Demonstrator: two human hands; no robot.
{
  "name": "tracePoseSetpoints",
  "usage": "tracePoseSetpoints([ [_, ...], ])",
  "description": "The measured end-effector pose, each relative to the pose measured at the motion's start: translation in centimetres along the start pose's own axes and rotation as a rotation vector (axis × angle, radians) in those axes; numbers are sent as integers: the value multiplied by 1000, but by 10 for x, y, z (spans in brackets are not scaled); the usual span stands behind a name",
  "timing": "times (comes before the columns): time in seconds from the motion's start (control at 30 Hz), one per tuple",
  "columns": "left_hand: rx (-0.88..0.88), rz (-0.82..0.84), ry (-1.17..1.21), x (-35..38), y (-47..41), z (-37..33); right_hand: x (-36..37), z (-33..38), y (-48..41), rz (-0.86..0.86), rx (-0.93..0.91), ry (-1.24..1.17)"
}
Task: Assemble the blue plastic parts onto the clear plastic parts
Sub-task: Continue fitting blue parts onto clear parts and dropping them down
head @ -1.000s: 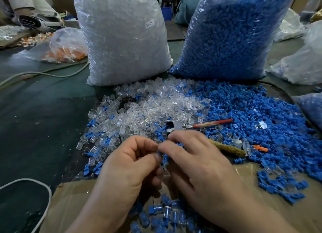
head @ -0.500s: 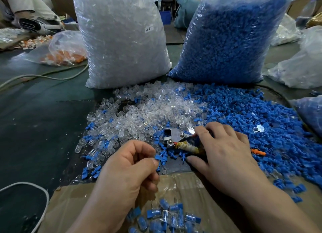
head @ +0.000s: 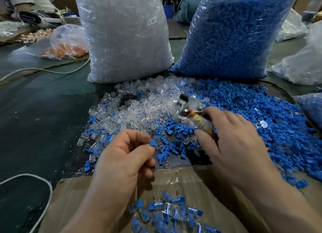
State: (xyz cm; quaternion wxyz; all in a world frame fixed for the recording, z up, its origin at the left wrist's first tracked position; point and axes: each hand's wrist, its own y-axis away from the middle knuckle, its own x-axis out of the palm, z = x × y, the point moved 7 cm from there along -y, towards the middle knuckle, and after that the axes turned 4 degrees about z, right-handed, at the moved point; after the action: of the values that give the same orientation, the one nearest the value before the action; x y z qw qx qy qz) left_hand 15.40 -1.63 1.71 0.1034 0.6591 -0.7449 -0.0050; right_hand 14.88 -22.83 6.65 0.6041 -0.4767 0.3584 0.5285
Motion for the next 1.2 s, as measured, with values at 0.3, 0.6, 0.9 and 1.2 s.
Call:
tracePoseSetpoints([
  [0.3, 74, -27, -17, -9, -3, 6, 2, 25, 18, 126, -233, -101],
  [0.6, 144, 81, -37, -5, 1, -5, -5, 31, 24, 104, -341, -108],
  [0.9, 179, 111, -99, -5, 6, -8, -6, 35, 26, 159, -352, -46],
  [1.2, 205, 36, -108, -4, 10, -17, -6, 32, 24, 160, -280, -63],
])
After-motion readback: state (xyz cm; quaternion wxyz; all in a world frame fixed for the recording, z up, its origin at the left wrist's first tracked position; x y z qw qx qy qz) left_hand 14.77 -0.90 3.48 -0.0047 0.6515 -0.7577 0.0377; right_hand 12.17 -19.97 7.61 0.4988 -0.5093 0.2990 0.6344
